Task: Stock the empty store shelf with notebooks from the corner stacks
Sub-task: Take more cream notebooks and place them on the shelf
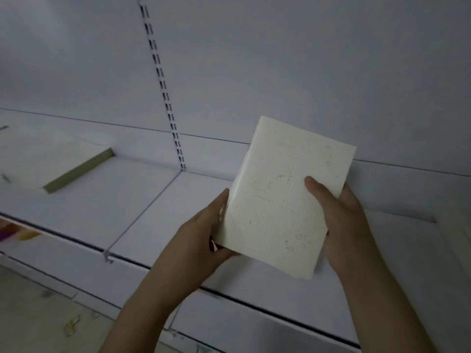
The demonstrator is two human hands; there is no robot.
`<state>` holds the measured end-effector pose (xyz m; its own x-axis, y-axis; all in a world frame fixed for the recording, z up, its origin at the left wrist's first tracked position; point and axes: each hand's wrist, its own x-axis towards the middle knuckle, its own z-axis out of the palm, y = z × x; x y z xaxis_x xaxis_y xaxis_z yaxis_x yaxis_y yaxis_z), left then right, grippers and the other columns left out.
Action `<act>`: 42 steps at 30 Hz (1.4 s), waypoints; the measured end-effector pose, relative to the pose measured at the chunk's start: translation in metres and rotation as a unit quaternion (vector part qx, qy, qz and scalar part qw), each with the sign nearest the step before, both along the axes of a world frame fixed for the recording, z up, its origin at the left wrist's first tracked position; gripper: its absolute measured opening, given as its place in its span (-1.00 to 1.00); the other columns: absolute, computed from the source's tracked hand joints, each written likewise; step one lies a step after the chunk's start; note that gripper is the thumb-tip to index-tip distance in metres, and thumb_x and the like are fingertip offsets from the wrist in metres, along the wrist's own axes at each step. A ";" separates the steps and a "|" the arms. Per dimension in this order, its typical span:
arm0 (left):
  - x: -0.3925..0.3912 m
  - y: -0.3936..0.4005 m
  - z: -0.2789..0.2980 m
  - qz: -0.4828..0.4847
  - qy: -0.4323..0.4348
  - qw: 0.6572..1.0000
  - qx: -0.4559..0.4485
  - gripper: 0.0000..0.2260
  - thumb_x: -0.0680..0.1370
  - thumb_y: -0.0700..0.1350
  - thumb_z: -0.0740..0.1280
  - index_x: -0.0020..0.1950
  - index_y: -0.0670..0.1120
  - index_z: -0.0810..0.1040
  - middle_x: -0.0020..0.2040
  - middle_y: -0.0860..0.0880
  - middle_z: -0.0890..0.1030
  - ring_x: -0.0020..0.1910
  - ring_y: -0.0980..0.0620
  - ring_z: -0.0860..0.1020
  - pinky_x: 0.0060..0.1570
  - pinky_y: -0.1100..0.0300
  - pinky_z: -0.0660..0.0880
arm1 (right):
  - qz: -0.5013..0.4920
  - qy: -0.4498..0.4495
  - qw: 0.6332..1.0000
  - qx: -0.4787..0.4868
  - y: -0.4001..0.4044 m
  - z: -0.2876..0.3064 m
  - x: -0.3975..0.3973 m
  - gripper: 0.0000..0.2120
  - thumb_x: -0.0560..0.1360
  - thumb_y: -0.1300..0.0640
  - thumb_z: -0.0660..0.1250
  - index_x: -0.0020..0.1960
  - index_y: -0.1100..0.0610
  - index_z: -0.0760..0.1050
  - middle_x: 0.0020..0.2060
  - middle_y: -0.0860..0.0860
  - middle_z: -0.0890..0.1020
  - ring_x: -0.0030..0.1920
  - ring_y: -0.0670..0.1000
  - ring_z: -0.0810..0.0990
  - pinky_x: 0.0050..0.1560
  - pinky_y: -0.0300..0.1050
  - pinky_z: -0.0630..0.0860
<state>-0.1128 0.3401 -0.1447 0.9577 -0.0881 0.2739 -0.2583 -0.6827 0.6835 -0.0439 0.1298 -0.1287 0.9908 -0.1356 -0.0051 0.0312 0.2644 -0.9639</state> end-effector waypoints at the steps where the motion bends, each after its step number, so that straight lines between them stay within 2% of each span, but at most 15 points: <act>1: -0.008 0.013 -0.002 0.000 0.005 1.000 0.005 -0.16 0.41 0.07 0.51 0.50 0.37 0.06 0.09 0.42 0.51 -0.01 0.31 0.53 -0.09 0.46 0.47 | 0.001 0.011 1.000 0.017 0.017 -0.001 -0.005 -0.78 0.49 0.10 0.41 0.13 0.02 0.59 -0.07 -0.06 0.71 -0.08 -0.02 0.68 -0.14 -0.10 0.56; 4: -0.035 0.066 -0.003 0.017 0.018 1.000 0.003 -0.16 0.41 0.10 0.51 0.51 0.36 0.05 0.20 0.32 0.50 0.10 0.37 0.49 -0.06 0.53 0.43 | 0.022 0.041 0.998 0.032 0.080 0.001 -0.019 -0.81 0.49 0.09 0.41 0.10 0.00 0.61 -0.09 -0.06 0.72 -0.09 0.00 0.68 -0.13 -0.06 0.55; 7: -0.054 0.133 -0.001 0.059 -0.001 0.998 0.025 -0.14 0.38 0.12 0.53 0.49 0.40 0.04 0.22 0.31 0.50 0.07 0.34 0.50 -0.06 0.50 0.44 | 0.070 0.053 0.996 0.028 0.148 0.006 -0.029 -0.83 0.50 0.06 0.40 0.09 -0.02 0.60 -0.09 -0.06 0.71 -0.06 0.02 0.66 -0.04 -0.01 0.56; 10: -0.075 0.195 -0.001 0.083 0.007 0.996 0.044 -0.13 0.36 0.17 0.51 0.48 0.37 0.01 0.14 0.36 0.43 -0.01 0.37 0.48 -0.11 0.53 0.44 | 0.109 0.057 0.992 0.027 0.213 0.010 -0.039 -0.83 0.52 0.03 0.38 0.10 -0.02 0.58 -0.09 -0.06 0.69 -0.10 -0.02 0.65 -0.15 -0.09 0.54; 13: -0.096 0.242 -0.004 0.085 0.037 0.994 0.055 -0.08 0.36 0.15 0.52 0.47 0.37 -0.06 0.10 0.36 0.38 -0.09 0.26 0.56 -0.09 0.41 0.54 | 0.121 0.054 0.991 0.013 0.268 0.012 -0.049 -0.81 0.52 0.02 0.38 0.12 -0.01 0.57 -0.11 -0.09 0.66 -0.15 -0.07 0.62 -0.25 -0.17 0.49; 19: -0.112 0.325 -0.009 0.137 0.041 0.990 0.007 -0.14 0.35 0.14 0.53 0.45 0.39 0.03 0.07 0.36 0.44 -0.02 0.29 0.54 -0.14 0.43 0.48 | 0.203 0.094 0.975 0.014 0.355 0.016 -0.048 -0.73 0.51 0.03 0.39 0.20 0.05 0.56 0.03 0.03 0.68 0.00 0.05 0.64 -0.16 -0.05 0.59; 24: -0.098 0.397 -0.008 0.166 0.034 0.986 -0.004 -0.16 0.38 0.12 0.51 0.35 0.53 -0.05 0.14 0.32 0.42 -0.04 0.30 0.50 -0.08 0.32 0.54 | 0.260 0.101 0.960 0.029 0.435 0.021 -0.024 -0.76 0.55 0.10 0.34 0.19 0.12 0.55 -0.03 0.03 0.69 -0.15 -0.03 0.68 -0.36 -0.19 0.59; 27: -0.079 0.448 -0.007 0.193 0.050 0.980 0.027 -0.09 0.40 0.12 0.49 0.46 0.38 -0.13 0.22 0.31 0.28 -0.05 0.28 0.47 -0.15 0.43 0.49 | 0.283 0.092 0.954 0.032 0.492 0.020 0.000 -0.78 0.57 0.14 0.31 0.19 0.15 0.54 -0.05 0.04 0.70 -0.20 -0.04 0.70 -0.36 -0.19 0.59; 30: -0.052 0.506 -0.005 0.227 0.057 0.971 0.056 -0.05 0.42 0.12 0.46 0.54 0.23 -0.18 0.33 0.26 0.20 -0.08 0.37 0.43 -0.18 0.56 0.43 | 0.306 0.091 0.947 0.027 0.553 0.020 0.033 -0.78 0.57 0.13 0.30 0.20 0.15 0.54 -0.01 0.05 0.70 -0.11 -0.01 0.69 -0.24 -0.12 0.61; 32: -0.031 0.546 -0.005 0.239 0.055 0.968 0.060 -0.05 0.43 0.12 0.46 0.57 0.17 -0.16 0.42 0.23 0.17 -0.05 0.46 0.38 -0.18 0.61 0.39 | 0.325 0.094 0.941 0.024 0.593 0.021 0.057 -0.78 0.58 0.13 0.30 0.19 0.16 0.54 0.00 0.05 0.70 -0.08 0.00 0.69 -0.16 -0.08 0.60; 34: -0.010 0.583 -0.003 0.236 0.052 0.969 0.053 -0.08 0.44 0.08 0.47 0.57 0.20 -0.13 0.41 0.25 0.18 0.02 0.50 0.37 -0.12 0.62 0.38 | 0.343 0.095 0.934 0.026 0.629 0.023 0.081 -0.79 0.59 0.14 0.28 0.19 0.16 0.53 0.01 0.05 0.69 -0.07 0.00 0.68 -0.10 -0.05 0.59; 37: 0.015 0.634 0.004 0.229 0.023 0.972 0.041 -0.18 0.44 0.01 0.48 0.52 0.33 0.04 0.33 0.35 0.25 0.10 0.43 0.42 0.00 0.50 0.47 | 0.372 0.103 0.922 0.022 0.681 0.027 0.114 -0.76 0.60 0.19 0.24 0.25 0.20 0.50 0.10 0.11 0.66 0.06 0.10 0.65 0.06 0.07 0.56; 39: 0.029 0.666 0.006 0.232 0.010 0.972 0.026 -0.26 0.44 -0.04 0.49 0.47 0.37 0.19 0.27 0.46 0.26 0.09 0.37 0.45 0.01 0.49 0.47 | 0.387 0.111 0.915 -0.008 0.713 0.029 0.131 -0.74 0.60 0.21 0.23 0.26 0.23 0.49 0.12 0.15 0.65 0.09 0.15 0.63 0.06 0.14 0.56; 42: 0.044 0.712 0.003 0.233 0.008 0.973 0.004 -0.37 0.44 -0.11 0.50 0.40 0.32 0.36 0.27 0.51 0.27 0.10 0.37 0.47 0.03 0.50 0.44 | 0.403 0.136 0.905 -0.019 0.753 0.032 0.147 -0.72 0.59 0.30 0.22 0.29 0.27 0.47 0.17 0.17 0.62 0.12 0.14 0.60 0.02 0.01 0.55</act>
